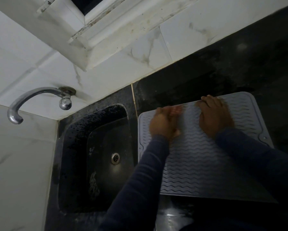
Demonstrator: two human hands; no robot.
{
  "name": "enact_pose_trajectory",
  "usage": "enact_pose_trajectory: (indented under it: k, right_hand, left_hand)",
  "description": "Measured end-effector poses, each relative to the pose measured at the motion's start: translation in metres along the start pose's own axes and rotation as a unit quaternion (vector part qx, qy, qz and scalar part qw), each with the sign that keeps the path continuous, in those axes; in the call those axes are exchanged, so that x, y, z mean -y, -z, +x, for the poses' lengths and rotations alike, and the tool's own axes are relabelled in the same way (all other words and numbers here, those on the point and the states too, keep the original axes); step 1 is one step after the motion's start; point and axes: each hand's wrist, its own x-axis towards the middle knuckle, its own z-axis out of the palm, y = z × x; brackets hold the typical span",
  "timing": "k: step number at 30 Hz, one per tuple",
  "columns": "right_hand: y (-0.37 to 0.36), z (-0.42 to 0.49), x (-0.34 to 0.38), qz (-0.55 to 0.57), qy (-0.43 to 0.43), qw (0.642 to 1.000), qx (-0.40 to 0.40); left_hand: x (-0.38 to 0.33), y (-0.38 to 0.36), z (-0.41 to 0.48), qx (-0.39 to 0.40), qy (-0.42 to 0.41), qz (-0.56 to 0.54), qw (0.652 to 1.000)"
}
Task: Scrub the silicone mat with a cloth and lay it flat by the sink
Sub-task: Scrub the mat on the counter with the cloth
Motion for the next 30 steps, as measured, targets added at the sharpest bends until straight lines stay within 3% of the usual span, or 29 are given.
enact_pose_trajectory:
  k: [2, 6, 11, 13, 16, 18, 23, 30]
  right_hand:
    - [0.002, 0.0, 0.0, -0.005, -0.009, 1.0, 0.012]
    - [0.002, 0.001, -0.003, 0.018, -0.01, 1.0, 0.004]
    - [0.003, -0.001, -0.002, 0.017, -0.009, 1.0, 0.009]
    - [0.003, -0.001, -0.002, 0.013, -0.011, 1.0, 0.011]
    - [0.005, -0.001, -0.002, 0.009, -0.012, 1.0, 0.011]
    - [0.004, 0.0, -0.001, 0.007, -0.013, 1.0, 0.013]
    - [0.005, 0.0, 0.002, -0.018, -0.017, 1.0, 0.01]
    - [0.005, 0.001, 0.002, -0.026, -0.014, 0.999, 0.012]
  left_hand:
    - [-0.036, -0.023, -0.005, 0.053, -0.078, 0.02, 0.995]
    - [-0.035, -0.025, 0.006, 0.071, -0.063, 0.024, 0.995]
    - [0.065, 0.017, 0.024, 0.015, 0.148, 0.048, 0.988]
    - [0.09, 0.033, 0.027, 0.002, 0.188, 0.067, 0.98]
    - [0.085, 0.041, 0.031, 0.004, 0.186, 0.091, 0.978]
    - [0.064, 0.034, 0.032, -0.004, 0.187, 0.035, 0.982]
    - [-0.006, 0.001, 0.033, 0.026, 0.058, -0.078, 0.995]
    - [-0.008, -0.006, 0.051, 0.094, 0.049, 0.003, 0.994]
